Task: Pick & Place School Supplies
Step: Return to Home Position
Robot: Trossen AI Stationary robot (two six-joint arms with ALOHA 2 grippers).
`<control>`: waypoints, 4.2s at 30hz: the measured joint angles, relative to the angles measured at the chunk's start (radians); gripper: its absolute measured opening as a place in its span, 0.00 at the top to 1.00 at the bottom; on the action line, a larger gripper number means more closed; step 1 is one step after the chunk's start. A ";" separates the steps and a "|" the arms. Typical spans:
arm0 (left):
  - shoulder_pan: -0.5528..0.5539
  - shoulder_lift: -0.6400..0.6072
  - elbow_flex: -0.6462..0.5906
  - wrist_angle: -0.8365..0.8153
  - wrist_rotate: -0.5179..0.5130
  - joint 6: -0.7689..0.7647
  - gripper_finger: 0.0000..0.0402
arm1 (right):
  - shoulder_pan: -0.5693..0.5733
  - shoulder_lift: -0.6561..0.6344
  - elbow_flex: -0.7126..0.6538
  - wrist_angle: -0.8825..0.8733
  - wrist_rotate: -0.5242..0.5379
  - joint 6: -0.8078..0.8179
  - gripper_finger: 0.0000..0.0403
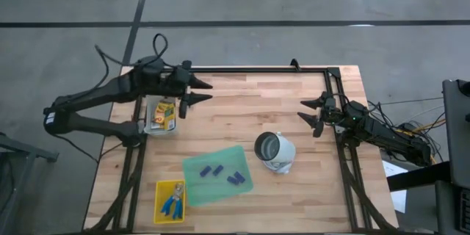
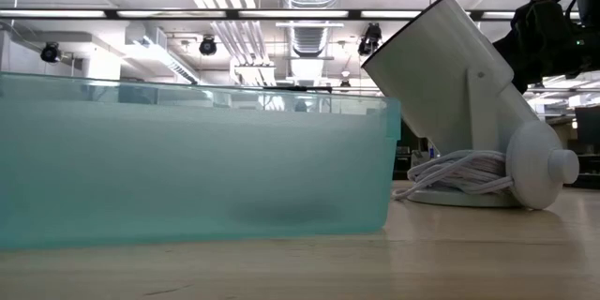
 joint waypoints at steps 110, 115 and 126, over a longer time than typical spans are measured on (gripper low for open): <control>-0.012 -0.970 -1.090 0.310 -0.067 -0.476 0.59 | 0.000 0.000 0.000 0.000 0.000 -0.001 0.33; -0.012 -0.970 -1.090 0.310 -0.067 -0.476 0.59 | 0.000 0.000 0.000 0.000 0.000 -0.001 0.33; -0.012 -0.970 -1.086 0.320 -0.065 -0.476 0.59 | 0.000 0.000 0.000 0.000 0.000 -0.001 0.32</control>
